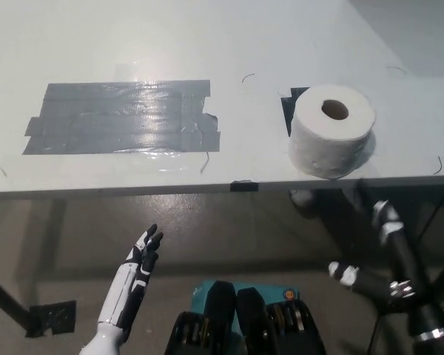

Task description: A toilet paper roll is kept on the black spot on the desk infront of the robot and the robot inserts its right thumb into the hole in the centre to grab the roll. Then it passes the roll to a person.

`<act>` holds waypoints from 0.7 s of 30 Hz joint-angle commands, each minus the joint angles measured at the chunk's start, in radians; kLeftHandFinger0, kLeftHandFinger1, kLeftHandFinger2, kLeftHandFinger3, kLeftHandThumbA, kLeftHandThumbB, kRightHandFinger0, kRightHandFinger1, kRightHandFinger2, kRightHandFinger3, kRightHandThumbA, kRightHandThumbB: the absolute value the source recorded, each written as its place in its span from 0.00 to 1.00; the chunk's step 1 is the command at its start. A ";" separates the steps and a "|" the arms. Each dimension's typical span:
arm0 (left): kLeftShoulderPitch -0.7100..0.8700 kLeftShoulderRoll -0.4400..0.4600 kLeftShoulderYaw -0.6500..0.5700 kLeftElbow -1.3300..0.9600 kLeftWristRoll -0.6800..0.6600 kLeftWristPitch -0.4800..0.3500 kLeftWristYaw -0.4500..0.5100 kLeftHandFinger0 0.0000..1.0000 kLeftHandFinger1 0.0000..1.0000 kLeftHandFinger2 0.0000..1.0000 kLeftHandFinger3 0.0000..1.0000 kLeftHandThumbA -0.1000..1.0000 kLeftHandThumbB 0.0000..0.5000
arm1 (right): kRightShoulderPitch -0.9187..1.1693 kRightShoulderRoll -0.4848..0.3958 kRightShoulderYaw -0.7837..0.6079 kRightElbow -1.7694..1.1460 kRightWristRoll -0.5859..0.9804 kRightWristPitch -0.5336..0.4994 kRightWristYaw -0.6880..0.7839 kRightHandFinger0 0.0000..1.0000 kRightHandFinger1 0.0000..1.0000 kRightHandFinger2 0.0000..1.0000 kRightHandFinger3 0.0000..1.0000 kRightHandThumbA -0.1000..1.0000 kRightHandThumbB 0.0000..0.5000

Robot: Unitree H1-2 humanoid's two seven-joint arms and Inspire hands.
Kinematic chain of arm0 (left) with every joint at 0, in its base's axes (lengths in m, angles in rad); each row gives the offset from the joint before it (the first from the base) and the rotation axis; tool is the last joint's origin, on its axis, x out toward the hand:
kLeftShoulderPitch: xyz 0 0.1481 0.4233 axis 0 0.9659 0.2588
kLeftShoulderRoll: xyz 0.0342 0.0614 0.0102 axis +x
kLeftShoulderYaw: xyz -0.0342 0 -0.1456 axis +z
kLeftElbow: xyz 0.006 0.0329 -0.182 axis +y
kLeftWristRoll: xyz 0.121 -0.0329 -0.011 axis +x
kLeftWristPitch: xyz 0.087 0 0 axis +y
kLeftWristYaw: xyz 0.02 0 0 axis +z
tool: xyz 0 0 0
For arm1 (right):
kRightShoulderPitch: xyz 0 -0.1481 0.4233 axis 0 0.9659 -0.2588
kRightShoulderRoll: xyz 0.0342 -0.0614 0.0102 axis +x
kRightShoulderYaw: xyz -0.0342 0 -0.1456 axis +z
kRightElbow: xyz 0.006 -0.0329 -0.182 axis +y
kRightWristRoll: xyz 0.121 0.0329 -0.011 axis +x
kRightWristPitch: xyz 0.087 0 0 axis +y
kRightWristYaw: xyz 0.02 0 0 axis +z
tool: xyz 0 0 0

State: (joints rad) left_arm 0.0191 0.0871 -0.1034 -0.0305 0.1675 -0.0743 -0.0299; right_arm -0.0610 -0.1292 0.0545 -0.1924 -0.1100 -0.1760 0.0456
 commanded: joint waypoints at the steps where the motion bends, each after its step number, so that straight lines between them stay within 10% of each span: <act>1: -0.025 0.000 0.002 -0.041 0.012 -0.019 0.006 1.00 1.00 1.00 1.00 1.00 0.15 | -0.161 -0.087 -0.104 -0.292 0.032 0.080 -0.002 1.00 1.00 1.00 1.00 1.00 0.50; 13: 0.001 0.000 0.011 -0.058 -0.003 -0.016 0.004 1.00 1.00 1.00 1.00 1.00 0.10 | -0.693 -0.379 -0.072 0.013 -0.019 0.561 0.189 1.00 1.00 1.00 1.00 1.00 0.84; 21: -0.010 0.005 0.015 -0.054 -0.001 -0.017 0.005 1.00 1.00 1.00 1.00 1.00 0.14 | -1.058 -0.441 0.105 0.496 -0.014 0.603 0.419 1.00 1.00 1.00 1.00 1.00 0.84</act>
State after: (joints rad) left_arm 0.0249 0.0864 -0.1012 -0.0318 0.1681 -0.0718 -0.0300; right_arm -0.7495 -0.4622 0.0328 -0.0231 -0.1049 0.2010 0.1797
